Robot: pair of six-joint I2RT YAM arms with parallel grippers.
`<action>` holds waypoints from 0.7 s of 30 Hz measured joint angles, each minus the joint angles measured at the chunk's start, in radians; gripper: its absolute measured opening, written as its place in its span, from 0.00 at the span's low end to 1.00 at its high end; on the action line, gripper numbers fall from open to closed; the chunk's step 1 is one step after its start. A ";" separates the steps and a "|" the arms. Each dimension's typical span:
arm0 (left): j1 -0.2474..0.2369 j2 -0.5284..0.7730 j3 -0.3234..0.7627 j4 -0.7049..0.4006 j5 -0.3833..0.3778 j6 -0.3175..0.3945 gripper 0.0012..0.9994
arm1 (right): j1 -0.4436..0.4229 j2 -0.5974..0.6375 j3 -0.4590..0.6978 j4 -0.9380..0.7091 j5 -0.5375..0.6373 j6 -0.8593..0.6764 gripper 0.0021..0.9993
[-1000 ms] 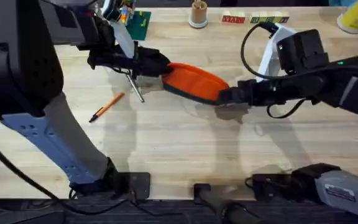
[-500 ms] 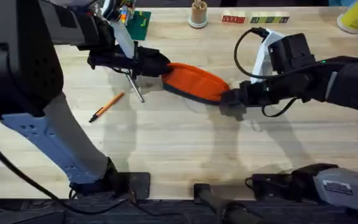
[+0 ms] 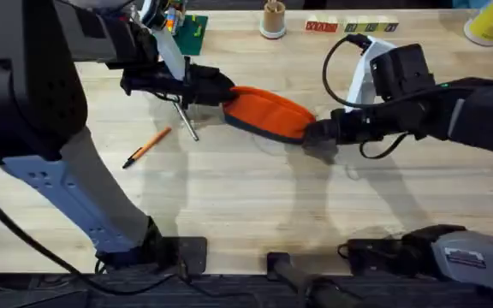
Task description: Unzip the bag, pick up the pens from the table one at a time and place them inside, then zip the bag closed.
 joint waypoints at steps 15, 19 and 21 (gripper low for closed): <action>0.000 0.000 0.000 -0.001 0.000 0.000 0.04 | 0.000 0.000 0.000 0.027 0.012 0.000 0.03; 0.000 0.000 0.000 -0.001 0.000 0.000 0.04 | 0.000 0.000 0.000 0.034 0.019 0.000 0.03; 0.000 0.000 0.000 -0.001 0.000 0.000 0.04 | 0.000 0.000 0.000 0.034 0.020 -0.001 0.03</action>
